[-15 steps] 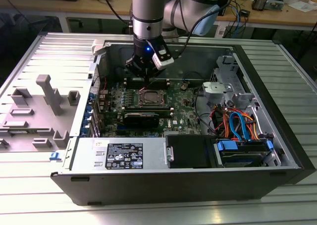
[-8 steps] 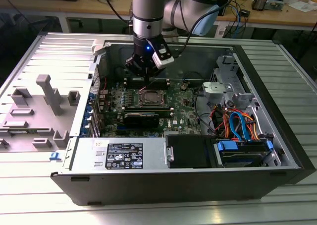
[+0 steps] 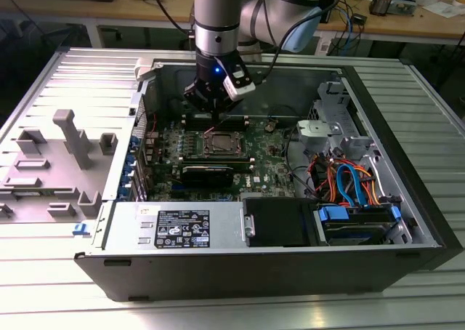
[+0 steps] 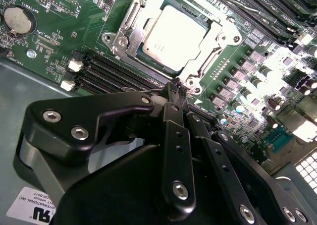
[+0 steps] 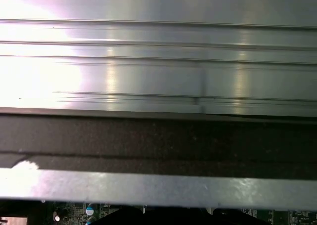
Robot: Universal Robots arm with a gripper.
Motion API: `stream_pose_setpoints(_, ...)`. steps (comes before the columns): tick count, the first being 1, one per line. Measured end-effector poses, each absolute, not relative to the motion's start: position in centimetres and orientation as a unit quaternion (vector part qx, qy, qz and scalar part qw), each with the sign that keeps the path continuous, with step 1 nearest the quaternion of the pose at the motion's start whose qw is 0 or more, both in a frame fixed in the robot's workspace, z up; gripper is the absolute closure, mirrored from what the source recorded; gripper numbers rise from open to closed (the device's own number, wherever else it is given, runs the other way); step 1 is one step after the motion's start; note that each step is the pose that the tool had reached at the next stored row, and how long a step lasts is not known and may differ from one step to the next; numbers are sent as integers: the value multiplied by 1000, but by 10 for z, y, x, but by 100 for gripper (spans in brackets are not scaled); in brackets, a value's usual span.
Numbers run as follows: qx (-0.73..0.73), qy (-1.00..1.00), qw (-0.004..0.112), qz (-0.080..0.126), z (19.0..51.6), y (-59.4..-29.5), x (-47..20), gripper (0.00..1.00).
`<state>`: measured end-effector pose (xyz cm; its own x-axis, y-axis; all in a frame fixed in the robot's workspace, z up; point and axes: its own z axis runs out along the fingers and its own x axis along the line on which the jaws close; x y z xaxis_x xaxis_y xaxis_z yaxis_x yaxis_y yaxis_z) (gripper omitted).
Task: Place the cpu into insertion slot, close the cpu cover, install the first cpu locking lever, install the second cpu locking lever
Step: 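Install the first cpu locking lever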
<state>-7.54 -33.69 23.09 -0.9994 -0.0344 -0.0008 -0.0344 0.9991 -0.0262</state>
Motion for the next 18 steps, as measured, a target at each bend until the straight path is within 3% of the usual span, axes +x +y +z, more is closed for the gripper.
stream_pose_setpoints(18,-20,1000,1,-13,230,-331,-67,89)
